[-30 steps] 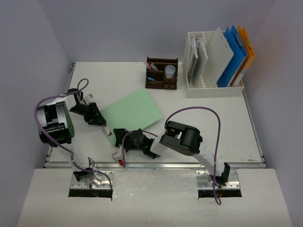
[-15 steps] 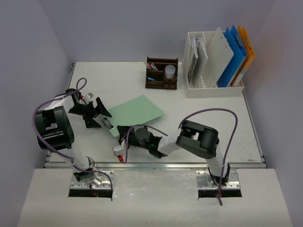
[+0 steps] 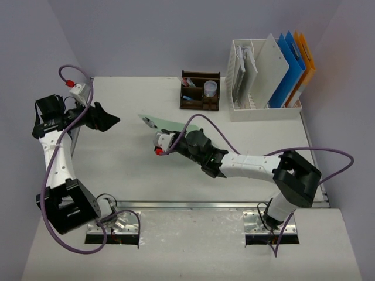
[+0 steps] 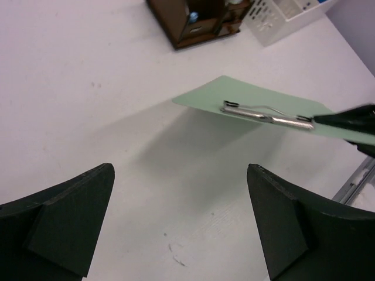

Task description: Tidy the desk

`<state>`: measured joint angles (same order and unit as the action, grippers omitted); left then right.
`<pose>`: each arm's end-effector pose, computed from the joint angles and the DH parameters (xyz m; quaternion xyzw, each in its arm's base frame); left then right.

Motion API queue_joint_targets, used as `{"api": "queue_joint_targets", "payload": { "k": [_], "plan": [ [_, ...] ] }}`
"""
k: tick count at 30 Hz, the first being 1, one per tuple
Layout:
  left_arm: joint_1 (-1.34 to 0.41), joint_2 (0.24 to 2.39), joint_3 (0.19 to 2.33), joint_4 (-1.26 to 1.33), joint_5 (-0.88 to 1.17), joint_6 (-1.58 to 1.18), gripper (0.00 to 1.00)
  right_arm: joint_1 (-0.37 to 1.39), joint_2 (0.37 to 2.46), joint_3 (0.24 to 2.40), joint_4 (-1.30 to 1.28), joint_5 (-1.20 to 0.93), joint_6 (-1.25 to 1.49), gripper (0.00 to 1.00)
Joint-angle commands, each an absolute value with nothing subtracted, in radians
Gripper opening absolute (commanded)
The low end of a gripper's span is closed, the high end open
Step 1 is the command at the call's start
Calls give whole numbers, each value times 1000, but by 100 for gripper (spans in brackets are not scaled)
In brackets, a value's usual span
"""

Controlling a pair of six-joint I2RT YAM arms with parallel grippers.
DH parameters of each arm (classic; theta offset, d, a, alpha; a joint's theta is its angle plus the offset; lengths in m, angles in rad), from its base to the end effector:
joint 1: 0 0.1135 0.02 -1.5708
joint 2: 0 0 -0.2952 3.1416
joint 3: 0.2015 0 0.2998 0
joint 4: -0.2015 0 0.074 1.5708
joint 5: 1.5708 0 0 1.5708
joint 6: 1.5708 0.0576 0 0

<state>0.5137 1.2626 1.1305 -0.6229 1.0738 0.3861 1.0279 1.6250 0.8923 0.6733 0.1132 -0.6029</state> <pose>0.2891 0.1050 0.3460 0.1522 0.8001 -0.2746 0.5111 0.2254 0.3609 0.2486 -0.5024 0.5264 0.1042 0.6780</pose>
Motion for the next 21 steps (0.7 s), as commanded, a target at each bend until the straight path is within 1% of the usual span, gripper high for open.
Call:
{"api": "queue_joint_targets", "payload": {
  "k": [1, 3, 5, 7, 8, 9, 10, 15, 19, 21],
  "plan": [
    [508, 1232, 1128, -559, 1349, 603, 91, 955, 1488, 964, 505, 67, -311, 0],
    [495, 1226, 1139, -612, 1394, 722, 90, 926, 1414, 921, 481, -58, -282, 0],
    [456, 1223, 1173, -805, 1386, 1034, 88, 914, 1359, 876, 462, -142, -254, 0],
    [407, 1225, 1186, -982, 1359, 1231, 86, 905, 1324, 859, 448, -192, -233, 0],
    [372, 1227, 1192, -1063, 1340, 1425, 83, 902, 1303, 842, 445, -216, -213, 0],
    [327, 1230, 1189, -1141, 1322, 1552, 82, 901, 1282, 830, 447, -243, -204, 0],
    [297, 1230, 1187, -1179, 1314, 1613, 79, 900, 1270, 825, 448, -260, -198, 0],
    [164, 1244, 1185, -1163, 1318, 1619, 70, 902, 1234, 821, 450, -314, -187, 0],
    [123, 1244, 1195, -1075, 1337, 1515, 67, 900, 1223, 813, 457, -334, -186, 0],
    [92, 1246, 1193, -1053, 1333, 1490, 63, 900, 1218, 811, 469, -337, -183, 0]
  ]
}}
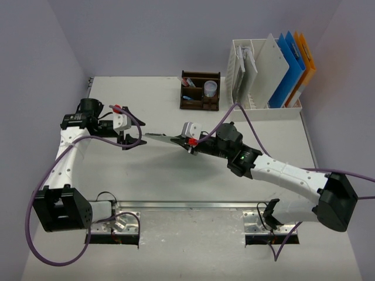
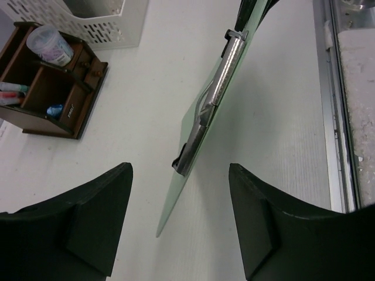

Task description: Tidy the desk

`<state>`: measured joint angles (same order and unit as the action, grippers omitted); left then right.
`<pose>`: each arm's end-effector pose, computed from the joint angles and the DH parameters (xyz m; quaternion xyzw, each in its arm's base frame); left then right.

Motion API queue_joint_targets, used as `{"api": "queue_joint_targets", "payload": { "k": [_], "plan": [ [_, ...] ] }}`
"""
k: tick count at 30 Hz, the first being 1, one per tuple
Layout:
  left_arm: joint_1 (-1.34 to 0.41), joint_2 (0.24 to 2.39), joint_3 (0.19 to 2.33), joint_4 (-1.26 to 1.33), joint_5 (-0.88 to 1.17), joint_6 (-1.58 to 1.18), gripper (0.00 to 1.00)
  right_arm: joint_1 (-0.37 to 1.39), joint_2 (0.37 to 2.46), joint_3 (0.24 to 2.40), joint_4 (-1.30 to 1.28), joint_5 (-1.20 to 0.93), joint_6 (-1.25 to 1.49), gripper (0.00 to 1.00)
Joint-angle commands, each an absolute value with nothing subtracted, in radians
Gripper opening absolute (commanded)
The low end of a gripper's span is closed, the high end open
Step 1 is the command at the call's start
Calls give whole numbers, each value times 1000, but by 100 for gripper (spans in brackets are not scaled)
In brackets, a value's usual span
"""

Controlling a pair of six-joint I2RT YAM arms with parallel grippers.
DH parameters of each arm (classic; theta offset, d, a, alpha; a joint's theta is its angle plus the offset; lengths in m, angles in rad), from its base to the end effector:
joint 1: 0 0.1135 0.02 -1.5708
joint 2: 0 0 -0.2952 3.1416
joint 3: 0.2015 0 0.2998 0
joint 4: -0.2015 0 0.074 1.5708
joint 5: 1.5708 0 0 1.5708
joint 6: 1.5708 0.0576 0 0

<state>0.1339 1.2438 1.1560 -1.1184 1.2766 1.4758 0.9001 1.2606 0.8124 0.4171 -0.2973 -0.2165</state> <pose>0.2605 -0.0205 0.3423 0.5756 0.5514 -0.3013 0.5232 0.2041 0.2844 0.3174 -0.4636 0.5477 0.3309 0.6129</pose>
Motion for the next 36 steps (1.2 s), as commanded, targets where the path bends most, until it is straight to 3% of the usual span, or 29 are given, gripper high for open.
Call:
{"api": "queue_joint_targets", "payload": {
  "k": [1, 13, 17, 18, 19, 20, 22, 23, 36],
  "plan": [
    [72, 1246, 1190, -1041, 1328, 1478, 61, 900, 1218, 813, 469, -337, -176, 0],
    [11, 1267, 1152, -954, 1287, 1401, 37, 900, 1166, 831, 482, -318, -124, 0],
    [11, 1268, 1169, -864, 1299, 1275, 9, 901, 1148, 837, 392, -300, -125, 2],
    [11, 1267, 1173, -861, 1296, 1260, 5, 898, 1149, 853, 342, -288, -134, 15],
    [11, 1266, 1179, -861, 1290, 1257, 2, 894, 1149, 875, 277, -272, -143, 37],
    [11, 1266, 1185, -861, 1287, 1254, 0, 891, 1149, 897, 240, -262, -151, 49],
    [11, 1261, 1198, -863, 1259, 1252, 0, 863, 1147, 955, 117, -261, -158, 64],
    [11, 1259, 1204, -867, 1240, 1256, 0, 840, 1147, 1006, 57, -259, -158, 67],
    [-114, 1266, 1260, -973, 1081, 1404, 0, 825, 1292, 1355, -371, -331, -249, 47]
  ]
}}
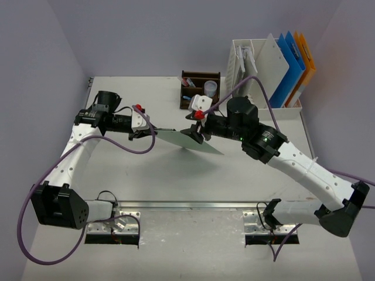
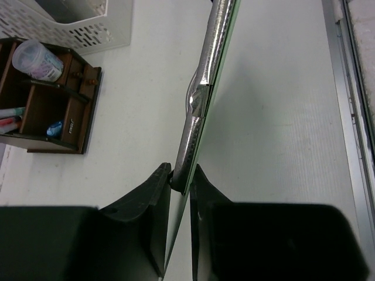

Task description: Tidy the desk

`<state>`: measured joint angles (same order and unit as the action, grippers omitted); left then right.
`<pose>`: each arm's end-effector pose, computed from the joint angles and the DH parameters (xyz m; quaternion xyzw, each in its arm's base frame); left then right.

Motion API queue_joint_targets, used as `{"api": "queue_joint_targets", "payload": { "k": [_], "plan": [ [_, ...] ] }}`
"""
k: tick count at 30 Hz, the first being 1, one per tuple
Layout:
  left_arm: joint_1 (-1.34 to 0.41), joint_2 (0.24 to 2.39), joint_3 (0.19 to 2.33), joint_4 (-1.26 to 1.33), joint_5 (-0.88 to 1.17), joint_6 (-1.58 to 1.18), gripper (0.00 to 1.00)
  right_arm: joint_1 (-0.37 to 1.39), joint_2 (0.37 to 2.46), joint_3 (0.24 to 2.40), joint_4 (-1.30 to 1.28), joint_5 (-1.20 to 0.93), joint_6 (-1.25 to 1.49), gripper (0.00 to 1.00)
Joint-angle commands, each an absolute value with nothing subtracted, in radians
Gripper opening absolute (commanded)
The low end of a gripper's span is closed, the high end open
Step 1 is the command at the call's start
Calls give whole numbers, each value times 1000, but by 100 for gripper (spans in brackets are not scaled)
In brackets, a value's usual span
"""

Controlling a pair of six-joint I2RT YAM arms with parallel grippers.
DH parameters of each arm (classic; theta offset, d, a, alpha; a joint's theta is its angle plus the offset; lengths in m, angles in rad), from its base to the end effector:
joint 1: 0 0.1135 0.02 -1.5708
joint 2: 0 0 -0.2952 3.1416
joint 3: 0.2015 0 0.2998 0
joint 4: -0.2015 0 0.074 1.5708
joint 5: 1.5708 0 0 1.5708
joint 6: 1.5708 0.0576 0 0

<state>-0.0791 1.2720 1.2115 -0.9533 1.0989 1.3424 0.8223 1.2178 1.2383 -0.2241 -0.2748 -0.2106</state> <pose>0.2779 -0.0735 0.3527 0.6437 0.5278 -0.2668 0.4857 0.2180 0.2577 0.4303 -0.4545 0.6251 0.2896 0.5646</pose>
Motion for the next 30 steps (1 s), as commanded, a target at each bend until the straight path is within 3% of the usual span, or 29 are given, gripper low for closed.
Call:
{"api": "queue_joint_targets", "payload": {
  "k": [1, 9, 23, 30],
  "plan": [
    [-118, 1267, 1265, -975, 1078, 1402, 0, 825, 1315, 1381, -390, -345, -260, 46],
    [-130, 1281, 1288, -983, 1061, 1392, 0, 825, 1445, 1542, -577, -378, -306, 36],
    [-132, 1328, 1307, -985, 1080, 1374, 0, 845, 1402, 1465, -513, -373, -316, 39],
    [-141, 1328, 1288, -981, 1074, 1389, 0, 841, 1414, 1538, -421, -273, -318, 42]
  ]
}}
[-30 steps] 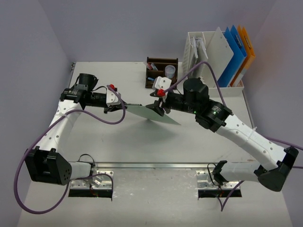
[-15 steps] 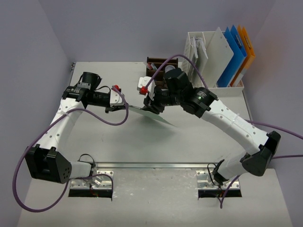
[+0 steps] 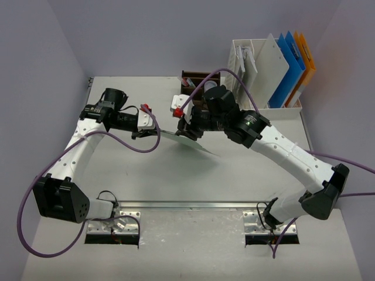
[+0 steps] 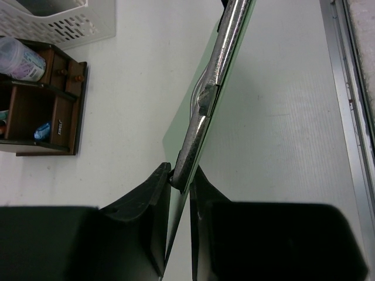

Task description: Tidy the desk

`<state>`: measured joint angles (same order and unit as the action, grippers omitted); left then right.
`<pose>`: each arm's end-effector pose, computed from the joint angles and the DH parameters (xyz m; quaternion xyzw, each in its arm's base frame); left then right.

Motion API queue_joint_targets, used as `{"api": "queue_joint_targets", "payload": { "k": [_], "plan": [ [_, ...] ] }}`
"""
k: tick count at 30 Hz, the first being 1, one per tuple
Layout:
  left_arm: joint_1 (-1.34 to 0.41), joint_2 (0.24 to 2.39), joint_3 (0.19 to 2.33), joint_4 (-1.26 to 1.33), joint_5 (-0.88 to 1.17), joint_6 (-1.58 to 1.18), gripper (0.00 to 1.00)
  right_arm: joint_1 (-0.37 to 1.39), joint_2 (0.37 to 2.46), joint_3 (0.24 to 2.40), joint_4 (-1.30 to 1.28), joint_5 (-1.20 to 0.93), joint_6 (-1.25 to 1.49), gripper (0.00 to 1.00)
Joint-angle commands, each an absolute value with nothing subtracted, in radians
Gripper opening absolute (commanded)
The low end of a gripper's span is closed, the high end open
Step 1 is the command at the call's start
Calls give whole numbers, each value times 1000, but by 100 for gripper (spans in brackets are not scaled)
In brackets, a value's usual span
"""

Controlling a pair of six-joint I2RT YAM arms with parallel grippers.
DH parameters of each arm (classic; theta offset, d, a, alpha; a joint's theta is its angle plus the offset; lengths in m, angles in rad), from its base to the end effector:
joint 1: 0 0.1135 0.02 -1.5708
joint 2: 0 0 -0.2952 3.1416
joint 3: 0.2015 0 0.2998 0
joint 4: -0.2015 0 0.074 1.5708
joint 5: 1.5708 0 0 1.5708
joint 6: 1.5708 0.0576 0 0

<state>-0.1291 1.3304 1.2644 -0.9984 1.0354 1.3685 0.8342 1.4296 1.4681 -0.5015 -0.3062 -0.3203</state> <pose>0.2881 -0.0874 0.3503 0.6635 0.5318 -0.2636 0.4555 0.2458 0.2969 0.4194 -0.5259 0.6606 0.2576 0.4698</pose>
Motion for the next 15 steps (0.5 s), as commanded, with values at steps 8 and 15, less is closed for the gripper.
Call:
{"api": "queue_joint_targets", "payload": {
  "k": [8, 15],
  "plan": [
    [-141, 1327, 1294, -970, 1074, 1367, 0, 845, 1422, 1560, -505, -334, -268, 42],
    [-141, 1332, 1298, -939, 1082, 1326, 0, 861, 1437, 1508, -554, -336, -322, 45]
  ]
}}
